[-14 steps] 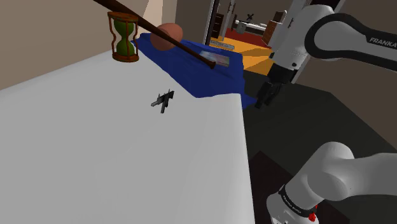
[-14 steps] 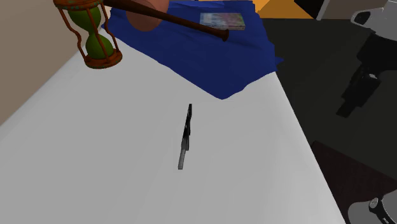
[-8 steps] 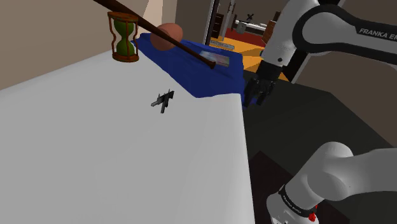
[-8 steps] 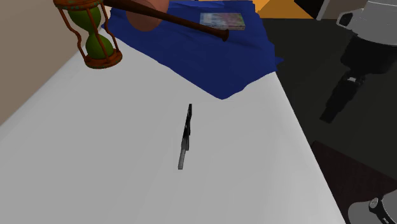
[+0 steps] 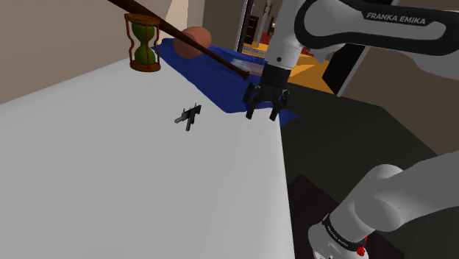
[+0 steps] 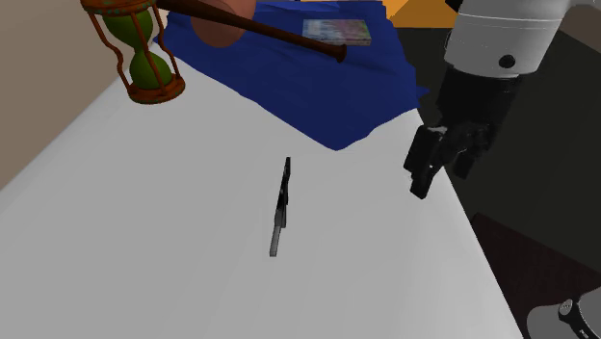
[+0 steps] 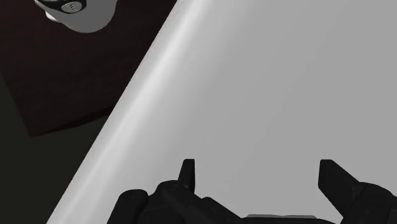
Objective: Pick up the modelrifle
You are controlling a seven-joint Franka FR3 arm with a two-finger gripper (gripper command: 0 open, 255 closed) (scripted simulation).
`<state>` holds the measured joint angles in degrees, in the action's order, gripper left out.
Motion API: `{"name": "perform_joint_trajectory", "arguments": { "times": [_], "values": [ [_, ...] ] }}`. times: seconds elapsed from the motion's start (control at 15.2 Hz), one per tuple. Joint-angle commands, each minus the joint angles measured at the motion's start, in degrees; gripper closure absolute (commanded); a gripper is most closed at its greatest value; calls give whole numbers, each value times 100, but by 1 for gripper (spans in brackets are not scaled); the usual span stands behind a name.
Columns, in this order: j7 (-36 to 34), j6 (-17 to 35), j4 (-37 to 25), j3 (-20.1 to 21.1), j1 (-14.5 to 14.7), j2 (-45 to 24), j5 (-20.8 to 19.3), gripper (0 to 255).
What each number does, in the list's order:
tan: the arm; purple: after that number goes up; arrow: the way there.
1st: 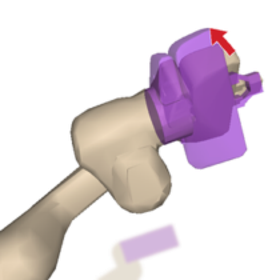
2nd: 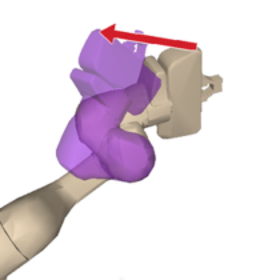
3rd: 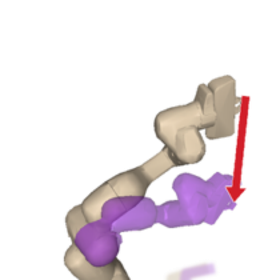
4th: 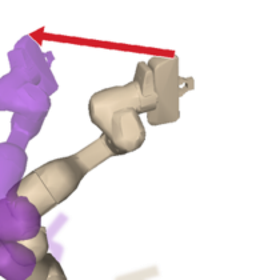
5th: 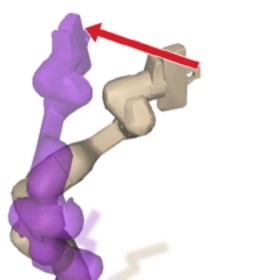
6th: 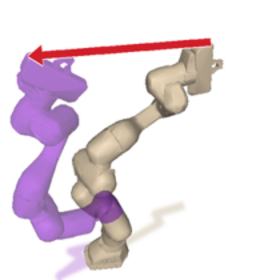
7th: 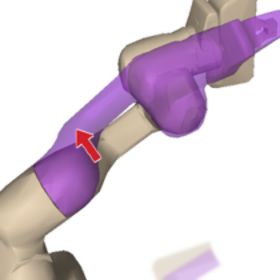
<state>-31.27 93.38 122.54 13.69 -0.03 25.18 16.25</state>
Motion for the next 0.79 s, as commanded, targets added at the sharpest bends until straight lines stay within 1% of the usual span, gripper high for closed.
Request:
{"name": "perform_joint_trajectory", "arguments": {
  "times": [0.0, 0.4, 0.73],
  "values": [
    [-515, 0, -399, 165, -54, -460, 39, 0],
    [-2078, -19, -1792, 597, -87, -1961, -34, 0],
    [-3340, -179, -3204, 750, 53, -3328, -257, 0]
  ]
}}
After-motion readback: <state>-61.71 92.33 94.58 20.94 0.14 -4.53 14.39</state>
